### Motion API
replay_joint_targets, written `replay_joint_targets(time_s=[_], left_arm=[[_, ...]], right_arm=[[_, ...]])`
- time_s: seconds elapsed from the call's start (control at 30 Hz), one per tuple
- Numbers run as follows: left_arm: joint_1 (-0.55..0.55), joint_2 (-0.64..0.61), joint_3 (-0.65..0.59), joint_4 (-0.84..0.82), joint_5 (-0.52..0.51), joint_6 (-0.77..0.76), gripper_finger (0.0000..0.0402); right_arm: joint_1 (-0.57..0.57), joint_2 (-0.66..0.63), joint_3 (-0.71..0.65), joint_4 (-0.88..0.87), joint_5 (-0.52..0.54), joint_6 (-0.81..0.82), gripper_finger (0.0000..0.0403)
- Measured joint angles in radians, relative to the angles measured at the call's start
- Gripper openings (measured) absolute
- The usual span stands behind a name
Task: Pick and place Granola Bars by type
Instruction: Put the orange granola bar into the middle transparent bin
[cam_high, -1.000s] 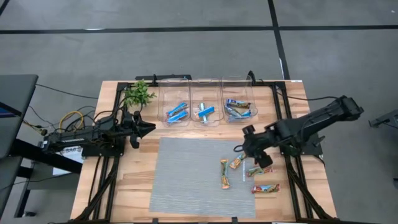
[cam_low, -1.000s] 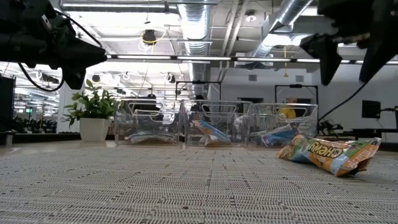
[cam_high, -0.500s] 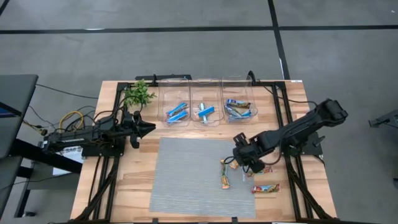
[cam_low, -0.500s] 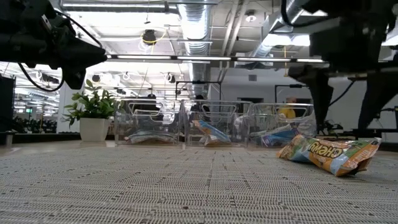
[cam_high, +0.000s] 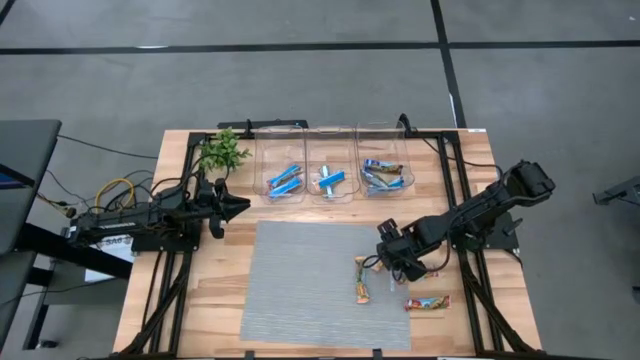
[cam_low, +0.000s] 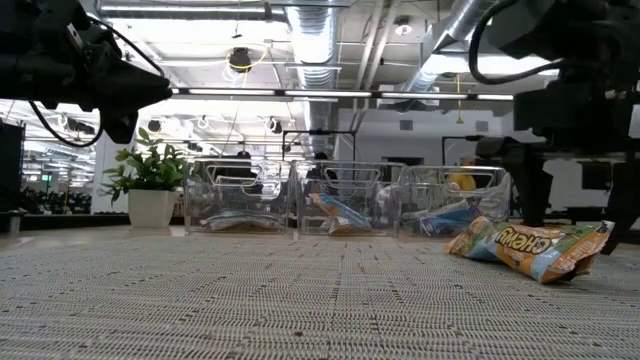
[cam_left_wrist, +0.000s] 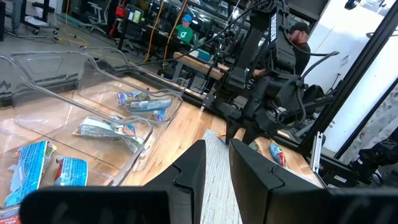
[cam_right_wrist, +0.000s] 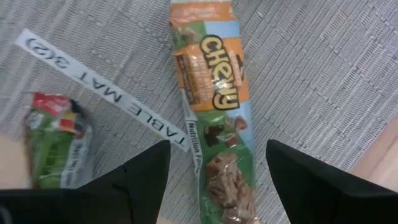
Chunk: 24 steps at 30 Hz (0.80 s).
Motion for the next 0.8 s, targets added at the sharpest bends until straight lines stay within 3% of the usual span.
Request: replay_joint_targets(time_s=[0.23,0.6,0.8], left_arm=[[0.0,0.0,0.0,0.0,0.0,0.0,0.0063],[0.0,0.0,0.0,0.0,0.0,0.0,0.0063],[0.0,0.0,0.0,0.0,0.0,0.0,0.0063]], right_arm=[[-0.004,-0.004,-0.034,0.044,0.018,0.024,0.024],[-0.005,-0.002,-0.037,0.054,0.025,0.027,0.0086],[-0.005,-0.003,-0.038,0.057,0.025,0.027,0.0058]])
